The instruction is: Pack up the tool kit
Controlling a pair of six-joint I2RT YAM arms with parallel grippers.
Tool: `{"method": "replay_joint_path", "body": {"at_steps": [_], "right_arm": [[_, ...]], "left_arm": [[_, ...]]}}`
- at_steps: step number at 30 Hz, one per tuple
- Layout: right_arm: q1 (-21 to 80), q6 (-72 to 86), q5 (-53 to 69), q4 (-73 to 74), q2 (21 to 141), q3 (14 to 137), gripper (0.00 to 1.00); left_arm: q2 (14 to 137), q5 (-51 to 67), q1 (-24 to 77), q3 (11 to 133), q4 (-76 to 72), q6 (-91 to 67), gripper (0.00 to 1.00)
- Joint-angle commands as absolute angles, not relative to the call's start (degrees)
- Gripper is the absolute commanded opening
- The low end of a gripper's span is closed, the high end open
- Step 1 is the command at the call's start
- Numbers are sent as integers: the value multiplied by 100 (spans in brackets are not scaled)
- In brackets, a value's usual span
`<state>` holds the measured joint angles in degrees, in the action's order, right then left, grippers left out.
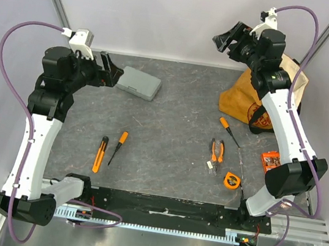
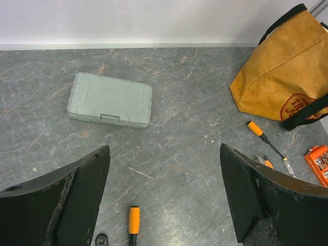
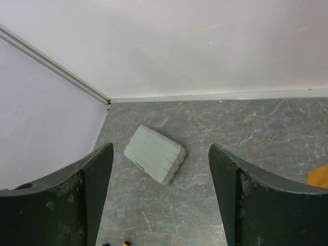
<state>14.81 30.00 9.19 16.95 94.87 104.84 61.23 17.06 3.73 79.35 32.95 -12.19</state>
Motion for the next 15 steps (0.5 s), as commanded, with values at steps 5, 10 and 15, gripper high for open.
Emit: {"method": "replay_joint_path", "body": {"at_steps": [5, 10, 15], "right_arm": [[1617, 2760, 940, 1494, 9316, 10398, 82], [1810, 2506, 984, 1529, 9290, 10248, 82], [2240, 2224, 914, 1652, 9316, 10081, 82]], "left_arm": [[5845, 1785, 360, 7673, 3068, -1319, 94], [5888, 1732, 360, 7515, 2953, -1292, 96], [6450, 1152, 360, 7655, 3085, -1424, 99]]}}
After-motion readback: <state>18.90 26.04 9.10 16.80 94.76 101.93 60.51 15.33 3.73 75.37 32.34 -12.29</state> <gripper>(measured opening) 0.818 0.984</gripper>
